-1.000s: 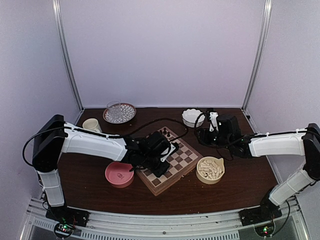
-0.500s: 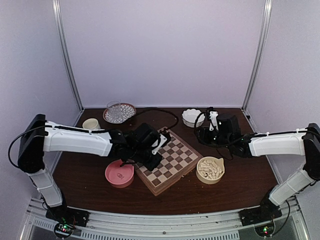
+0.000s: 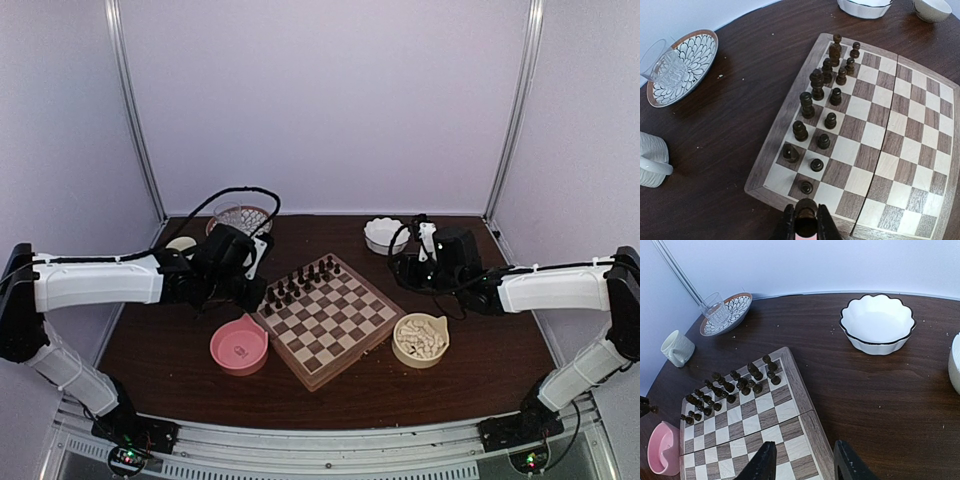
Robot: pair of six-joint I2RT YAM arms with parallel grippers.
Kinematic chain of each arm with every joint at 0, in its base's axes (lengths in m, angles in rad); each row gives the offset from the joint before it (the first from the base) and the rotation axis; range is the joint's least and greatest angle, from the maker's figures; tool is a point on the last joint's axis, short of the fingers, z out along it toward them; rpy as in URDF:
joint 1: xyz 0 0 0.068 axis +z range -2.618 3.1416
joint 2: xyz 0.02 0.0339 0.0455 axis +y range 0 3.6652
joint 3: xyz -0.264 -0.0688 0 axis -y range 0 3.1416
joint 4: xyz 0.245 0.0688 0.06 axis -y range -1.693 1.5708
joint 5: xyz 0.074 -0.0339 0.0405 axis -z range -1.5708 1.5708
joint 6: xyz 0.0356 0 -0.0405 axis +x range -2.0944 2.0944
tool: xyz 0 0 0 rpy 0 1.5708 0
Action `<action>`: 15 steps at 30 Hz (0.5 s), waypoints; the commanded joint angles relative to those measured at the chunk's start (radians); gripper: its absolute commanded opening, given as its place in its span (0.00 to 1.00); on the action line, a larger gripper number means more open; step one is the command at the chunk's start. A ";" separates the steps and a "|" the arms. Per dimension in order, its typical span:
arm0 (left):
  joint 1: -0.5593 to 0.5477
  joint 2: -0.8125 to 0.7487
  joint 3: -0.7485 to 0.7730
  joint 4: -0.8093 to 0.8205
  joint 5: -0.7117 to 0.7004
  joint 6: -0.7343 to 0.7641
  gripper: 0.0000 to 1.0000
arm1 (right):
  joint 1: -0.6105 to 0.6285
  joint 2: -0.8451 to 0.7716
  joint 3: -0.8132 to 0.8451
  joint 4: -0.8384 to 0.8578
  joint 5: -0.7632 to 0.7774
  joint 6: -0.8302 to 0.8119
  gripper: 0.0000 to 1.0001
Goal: Set up the chess pieces on the board
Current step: Place the rook at a8.
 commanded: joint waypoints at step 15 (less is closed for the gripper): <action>0.129 0.095 -0.021 0.124 0.044 -0.027 0.02 | -0.008 -0.021 0.013 -0.005 0.006 -0.013 0.42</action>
